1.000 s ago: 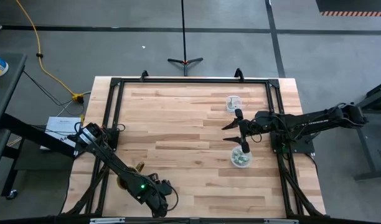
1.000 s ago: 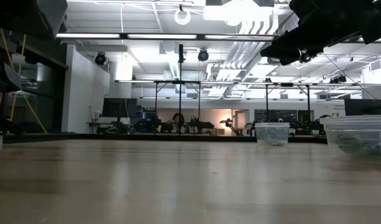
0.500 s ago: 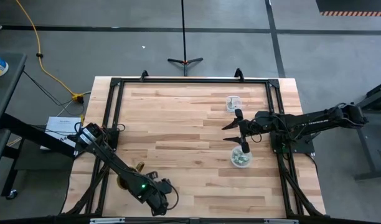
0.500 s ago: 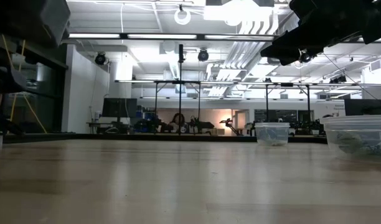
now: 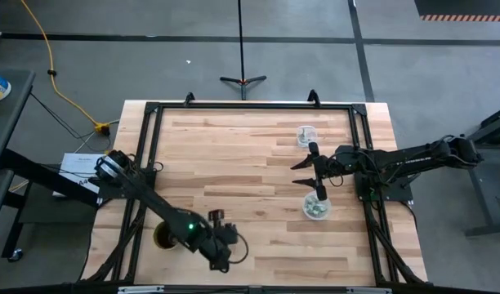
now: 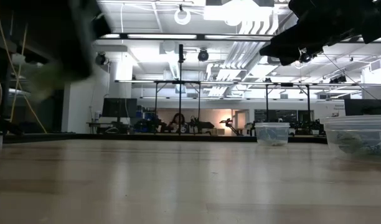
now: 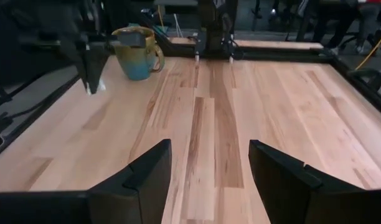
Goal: Pick and place items into bin
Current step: Put the green stevia packet into the bottom transparent bin
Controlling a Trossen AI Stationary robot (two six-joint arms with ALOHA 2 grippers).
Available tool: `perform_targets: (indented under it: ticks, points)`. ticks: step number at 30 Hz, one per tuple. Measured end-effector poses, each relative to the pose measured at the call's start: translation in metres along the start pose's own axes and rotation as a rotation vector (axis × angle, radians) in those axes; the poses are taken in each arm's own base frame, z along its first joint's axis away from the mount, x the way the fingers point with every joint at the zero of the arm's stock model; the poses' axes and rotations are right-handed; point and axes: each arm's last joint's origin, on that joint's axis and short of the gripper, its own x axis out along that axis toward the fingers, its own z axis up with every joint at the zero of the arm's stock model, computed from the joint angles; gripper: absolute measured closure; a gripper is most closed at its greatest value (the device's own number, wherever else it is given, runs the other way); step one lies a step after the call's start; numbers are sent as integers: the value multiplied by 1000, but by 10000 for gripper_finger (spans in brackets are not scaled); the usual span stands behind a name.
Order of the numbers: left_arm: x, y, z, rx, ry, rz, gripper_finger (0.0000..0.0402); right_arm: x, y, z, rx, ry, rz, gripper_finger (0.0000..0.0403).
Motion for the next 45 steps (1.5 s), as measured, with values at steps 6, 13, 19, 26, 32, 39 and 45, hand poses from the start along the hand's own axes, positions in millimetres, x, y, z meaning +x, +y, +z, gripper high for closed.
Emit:
perform_targets:
  ticks: [6, 13, 19, 26, 32, 39, 45]
  points:
    - [-20, 38, 45, 112, -255, 245, 376, 0, 0, 8, -61, -85, 14, 198]
    - [-22, 87, 114, 236, -561, 230, 377, -1, 3, 16, -177, -171, 92, 193]
    - [-28, 127, 147, 254, -750, 188, 377, -1, 3, 16, -232, -177, 84, 163]
    - [-37, 150, 165, 325, -903, 173, 377, -3, 2, 24, -257, -258, 55, 132]
    - [-40, 165, 171, 352, -952, 155, 377, -6, 0, 34, -233, -359, 26, 135]
    - [-44, 172, 175, 434, -1012, 94, 377, -7, -2, 35, -219, -369, -60, 159]
    - [-38, 172, 176, 482, -1015, 110, 377, -8, -1, 37, -205, -395, -44, 206]
